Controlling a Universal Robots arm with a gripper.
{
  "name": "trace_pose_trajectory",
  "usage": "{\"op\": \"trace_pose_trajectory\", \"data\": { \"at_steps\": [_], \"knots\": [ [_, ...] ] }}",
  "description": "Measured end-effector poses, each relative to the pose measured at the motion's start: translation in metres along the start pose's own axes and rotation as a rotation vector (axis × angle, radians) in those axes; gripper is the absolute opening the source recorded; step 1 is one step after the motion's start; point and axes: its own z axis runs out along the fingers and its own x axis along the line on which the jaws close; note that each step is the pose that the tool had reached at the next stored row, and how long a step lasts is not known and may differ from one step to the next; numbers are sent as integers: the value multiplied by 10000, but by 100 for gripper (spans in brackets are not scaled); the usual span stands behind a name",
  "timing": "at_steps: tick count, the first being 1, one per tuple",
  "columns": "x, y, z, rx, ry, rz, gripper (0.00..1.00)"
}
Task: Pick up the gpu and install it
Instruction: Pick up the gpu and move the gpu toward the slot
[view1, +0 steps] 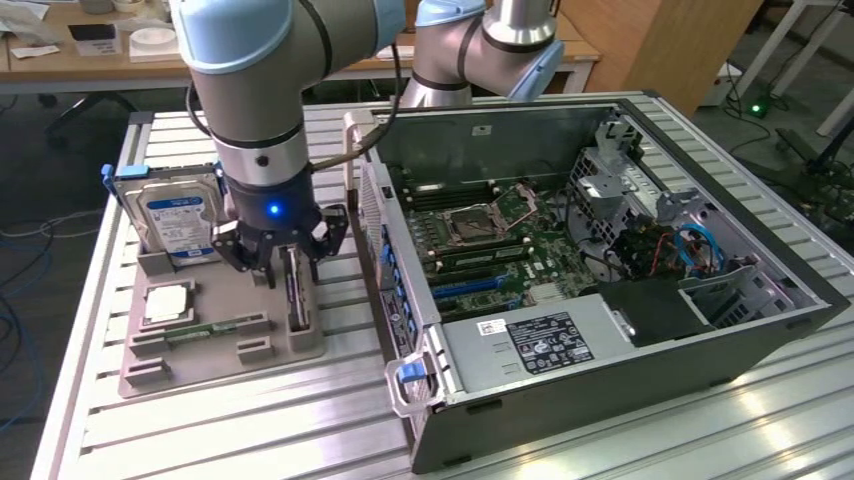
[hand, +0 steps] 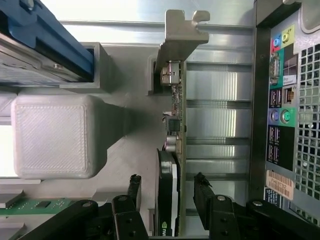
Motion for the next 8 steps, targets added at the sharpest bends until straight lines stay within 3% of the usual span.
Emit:
{"op": "trace_pose_trajectory", "data": {
  "at_steps": [8],
  "knots": [
    [3, 21, 116, 8, -5, 158, 55]
  ]
}}
